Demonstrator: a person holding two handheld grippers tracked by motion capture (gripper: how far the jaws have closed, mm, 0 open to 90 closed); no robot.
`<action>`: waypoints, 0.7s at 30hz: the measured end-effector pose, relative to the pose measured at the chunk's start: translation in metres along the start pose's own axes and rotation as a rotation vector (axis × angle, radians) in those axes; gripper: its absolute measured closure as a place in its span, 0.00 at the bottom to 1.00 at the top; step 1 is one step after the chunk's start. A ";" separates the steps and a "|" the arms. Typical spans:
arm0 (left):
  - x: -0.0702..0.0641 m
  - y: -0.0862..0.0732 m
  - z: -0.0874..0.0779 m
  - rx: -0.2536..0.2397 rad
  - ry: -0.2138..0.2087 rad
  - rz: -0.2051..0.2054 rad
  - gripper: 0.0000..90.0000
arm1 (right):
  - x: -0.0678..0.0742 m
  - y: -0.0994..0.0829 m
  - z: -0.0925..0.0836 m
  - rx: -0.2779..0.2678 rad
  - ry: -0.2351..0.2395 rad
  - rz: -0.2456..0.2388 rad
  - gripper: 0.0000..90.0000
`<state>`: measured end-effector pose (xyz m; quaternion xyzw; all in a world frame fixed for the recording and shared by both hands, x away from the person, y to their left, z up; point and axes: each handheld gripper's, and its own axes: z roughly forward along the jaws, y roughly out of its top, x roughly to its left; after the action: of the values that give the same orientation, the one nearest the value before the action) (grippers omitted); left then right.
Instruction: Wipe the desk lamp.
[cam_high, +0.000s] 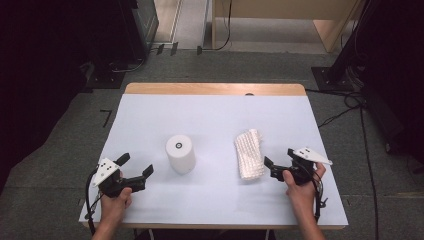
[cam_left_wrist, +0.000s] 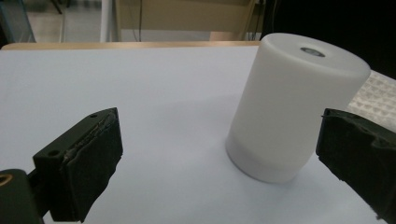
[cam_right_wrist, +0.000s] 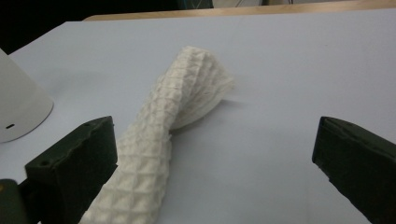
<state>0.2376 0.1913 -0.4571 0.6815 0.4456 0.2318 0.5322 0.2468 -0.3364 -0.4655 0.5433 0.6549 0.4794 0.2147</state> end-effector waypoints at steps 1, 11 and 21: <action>0.000 0.000 0.000 0.000 0.000 0.000 0.01 | -0.003 -0.001 -0.004 -0.003 -0.001 -0.004 0.00; 0.028 -0.011 -0.020 0.010 0.071 -0.042 0.01 | -0.040 -0.020 -0.045 -0.016 -0.118 0.005 0.00; 0.030 -0.021 -0.011 0.045 0.073 -0.031 0.01 | -0.068 -0.038 -0.063 -0.045 -0.160 0.066 0.00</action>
<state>0.2361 0.2235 -0.4781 0.6775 0.4801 0.2382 0.5037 0.1982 -0.4216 -0.4865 0.5961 0.6066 0.4558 0.2626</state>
